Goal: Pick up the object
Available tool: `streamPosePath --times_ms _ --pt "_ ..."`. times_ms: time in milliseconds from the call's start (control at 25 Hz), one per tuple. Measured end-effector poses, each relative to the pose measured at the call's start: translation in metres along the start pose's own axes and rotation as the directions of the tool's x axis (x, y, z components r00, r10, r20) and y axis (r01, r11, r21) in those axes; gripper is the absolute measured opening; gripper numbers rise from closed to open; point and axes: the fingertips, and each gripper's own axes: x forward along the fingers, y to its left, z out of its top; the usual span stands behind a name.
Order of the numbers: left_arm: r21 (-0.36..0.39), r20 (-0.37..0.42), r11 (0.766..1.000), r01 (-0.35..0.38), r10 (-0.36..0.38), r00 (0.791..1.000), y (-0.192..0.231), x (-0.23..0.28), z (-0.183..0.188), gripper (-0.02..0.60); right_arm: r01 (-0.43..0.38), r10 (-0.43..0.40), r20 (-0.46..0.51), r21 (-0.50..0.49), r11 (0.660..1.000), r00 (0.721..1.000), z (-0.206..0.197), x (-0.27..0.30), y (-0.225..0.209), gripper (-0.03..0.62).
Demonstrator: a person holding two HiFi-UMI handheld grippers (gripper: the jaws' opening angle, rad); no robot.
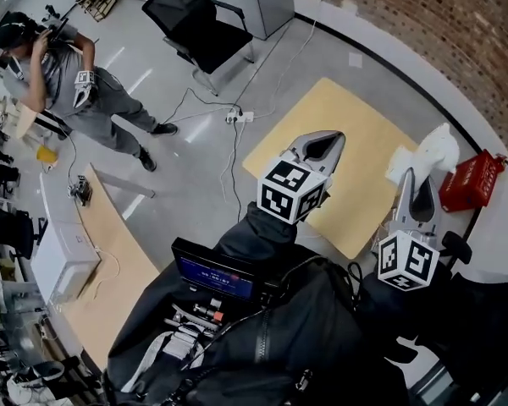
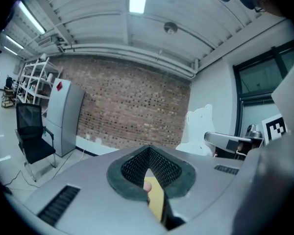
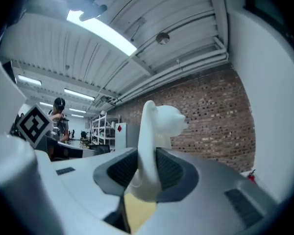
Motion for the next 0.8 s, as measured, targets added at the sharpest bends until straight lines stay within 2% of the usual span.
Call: streamPosePath --times_ms 240,520,800 --pt "0.06 0.066 0.998 0.01 -0.014 0.998 -0.01 0.003 0.028 0.0 -0.041 0.036 0.086 0.059 0.997 0.996 0.023 -0.004 -0.002 0.12" --pt "0.079 0.106 0.997 0.026 -0.034 0.994 -0.025 0.001 0.048 0.0 -0.063 0.053 0.132 0.079 0.995 0.99 0.038 -0.012 -0.006 0.121" --pt "0.067 0.11 0.998 0.019 -0.027 0.994 -0.021 0.001 0.049 0.0 -0.071 0.06 0.144 0.072 0.995 0.988 0.042 -0.015 -0.005 0.121"
